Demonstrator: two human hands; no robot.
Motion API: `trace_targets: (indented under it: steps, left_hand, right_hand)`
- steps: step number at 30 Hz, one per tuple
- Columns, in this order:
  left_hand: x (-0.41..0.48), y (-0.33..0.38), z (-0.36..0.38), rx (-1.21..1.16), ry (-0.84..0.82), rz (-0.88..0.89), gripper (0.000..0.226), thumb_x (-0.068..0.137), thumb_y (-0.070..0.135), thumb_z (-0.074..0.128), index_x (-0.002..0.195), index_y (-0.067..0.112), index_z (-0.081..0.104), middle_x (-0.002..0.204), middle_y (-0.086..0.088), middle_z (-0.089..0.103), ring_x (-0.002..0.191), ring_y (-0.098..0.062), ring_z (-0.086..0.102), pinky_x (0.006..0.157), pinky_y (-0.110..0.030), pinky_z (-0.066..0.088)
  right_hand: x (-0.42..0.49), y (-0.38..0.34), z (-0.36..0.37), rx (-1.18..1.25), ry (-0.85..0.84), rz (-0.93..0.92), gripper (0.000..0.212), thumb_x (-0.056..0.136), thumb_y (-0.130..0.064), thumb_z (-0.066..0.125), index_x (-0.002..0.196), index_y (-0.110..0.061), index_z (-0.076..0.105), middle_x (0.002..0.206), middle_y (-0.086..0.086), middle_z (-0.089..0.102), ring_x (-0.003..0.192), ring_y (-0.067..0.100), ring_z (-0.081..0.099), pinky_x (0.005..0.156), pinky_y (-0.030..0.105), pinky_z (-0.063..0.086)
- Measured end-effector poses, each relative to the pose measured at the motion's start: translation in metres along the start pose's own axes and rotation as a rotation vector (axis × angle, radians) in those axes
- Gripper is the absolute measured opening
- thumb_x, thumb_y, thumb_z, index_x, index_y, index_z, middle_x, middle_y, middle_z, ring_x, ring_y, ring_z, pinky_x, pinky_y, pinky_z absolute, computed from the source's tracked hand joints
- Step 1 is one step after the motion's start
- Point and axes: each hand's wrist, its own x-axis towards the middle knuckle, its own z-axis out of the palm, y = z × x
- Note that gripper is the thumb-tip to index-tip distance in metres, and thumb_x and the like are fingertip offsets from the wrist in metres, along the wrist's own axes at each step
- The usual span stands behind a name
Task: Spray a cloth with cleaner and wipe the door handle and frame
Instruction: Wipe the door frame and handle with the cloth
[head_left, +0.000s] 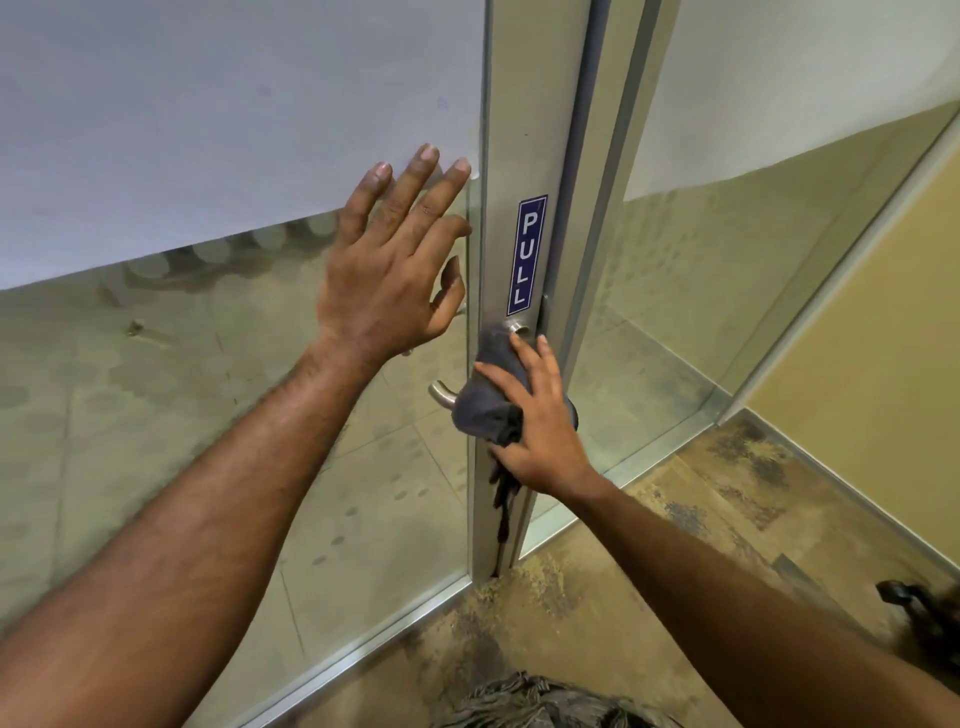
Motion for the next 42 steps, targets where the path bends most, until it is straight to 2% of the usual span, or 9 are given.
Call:
trace_targets:
  steps: [3, 7, 12, 19, 26, 30, 34, 38, 42]
  left_hand:
    - [0.000, 0.000, 0.000, -0.025, 0.004, -0.011, 0.025, 0.091, 0.026, 0.054, 0.112, 0.015, 0.064, 0.157, -0.006, 0.048, 0.148, -0.029, 0.041, 0.120, -0.048, 0.026]
    - [0.000, 0.000, -0.002, -0.025, -0.011, -0.021, 0.027, 0.091, 0.027, 0.054, 0.113, 0.015, 0.063, 0.157, -0.007, 0.046, 0.148, -0.029, 0.039, 0.120, -0.048, 0.024]
    - [0.000, -0.001, 0.000, -0.027, -0.024, -0.028, 0.026, 0.091, 0.028, 0.054, 0.113, 0.017, 0.061, 0.159, -0.006, 0.045, 0.149, -0.028, 0.037, 0.122, -0.046, 0.020]
    - [-0.001, 0.000, -0.001, -0.059, -0.040, -0.036, 0.026, 0.092, 0.030, 0.053, 0.114, 0.017, 0.059, 0.159, -0.006, 0.045, 0.150, -0.028, 0.035, 0.123, -0.047, 0.019]
    - [0.000, 0.002, -0.004, -0.145, -0.047, -0.069, 0.027, 0.091, 0.029, 0.056, 0.114, 0.015, 0.061, 0.156, -0.007, 0.048, 0.150, -0.029, 0.037, 0.122, -0.050, 0.021]
    - [-0.009, 0.022, -0.012, -0.315, -0.100, -0.111, 0.031, 0.089, 0.024, 0.060, 0.115, 0.008, 0.065, 0.149, -0.013, 0.054, 0.144, -0.031, 0.045, 0.120, -0.057, 0.027]
    - [-0.041, 0.069, -0.033, -0.638, -0.131, -0.258, 0.031, 0.088, 0.022, 0.059, 0.114, 0.006, 0.066, 0.117, -0.010, 0.069, 0.108, -0.023, 0.063, 0.091, -0.036, 0.049]
    - [-0.077, 0.119, -0.053, -0.828, -0.413, -0.401, 0.024, 0.091, 0.034, 0.053, 0.109, 0.022, 0.063, 0.095, 0.010, 0.060, 0.081, -0.006, 0.052, 0.069, -0.028, 0.053]
    - [-0.109, 0.146, -0.052, -1.015, -0.678, -0.637, 0.024, 0.097, 0.039, 0.060, 0.117, 0.025, 0.058, 0.105, 0.013, 0.056, 0.094, -0.004, 0.054, 0.080, -0.025, 0.053]
  right_hand:
    - [0.004, 0.005, -0.002, 0.175, 0.035, 0.043, 0.074, 0.078, -0.033, 0.070, 0.147, -0.035, 0.042, 0.168, -0.002, 0.005, 0.155, 0.026, -0.004, 0.122, 0.054, 0.011]
    - [0.000, 0.011, -0.009, 0.785, 0.074, 0.315, 0.072, 0.087, -0.010, 0.063, 0.144, -0.045, 0.036, 0.160, 0.000, 0.026, 0.144, 0.023, 0.037, 0.115, 0.051, 0.040]
    - [-0.006, 0.003, -0.003, 1.111, 0.133, 0.527, 0.068, 0.083, -0.018, 0.057, 0.144, -0.040, 0.037, 0.134, 0.013, 0.057, 0.123, 0.034, 0.058, 0.100, 0.043, 0.054]
    - [-0.035, 0.002, 0.000, 1.011, 0.078, 0.533, 0.079, 0.081, -0.019, 0.062, 0.152, -0.036, 0.031, 0.142, 0.000, 0.052, 0.125, 0.019, 0.056, 0.083, 0.021, 0.055]
    - [-0.075, 0.010, -0.023, 0.748, -0.310, 0.387, 0.078, 0.083, -0.014, 0.062, 0.148, -0.043, 0.032, 0.135, -0.003, 0.055, 0.116, 0.015, 0.062, 0.099, 0.037, 0.054]
    - [-0.092, 0.010, -0.024, 0.696, -0.285, 0.389, 0.081, 0.085, -0.008, 0.061, 0.151, -0.043, 0.028, 0.139, -0.003, 0.050, 0.118, 0.013, 0.059, 0.092, 0.029, 0.056]
    - [-0.101, 0.010, -0.028, 0.699, -0.164, 0.372, 0.083, 0.083, -0.007, 0.065, 0.149, -0.042, 0.031, 0.137, -0.013, 0.052, 0.123, 0.007, 0.057, 0.094, 0.021, 0.052]
    - [-0.106, 0.005, -0.032, 0.688, -0.099, 0.347, 0.083, 0.080, -0.019, 0.073, 0.150, -0.037, 0.031, 0.138, -0.016, 0.052, 0.128, 0.007, 0.055, 0.099, 0.023, 0.051]
    - [-0.113, 0.003, -0.032, 0.657, -0.070, 0.340, 0.090, 0.078, -0.017, 0.077, 0.151, -0.037, 0.030, 0.145, -0.006, 0.048, 0.130, 0.014, 0.054, 0.104, 0.036, 0.052]
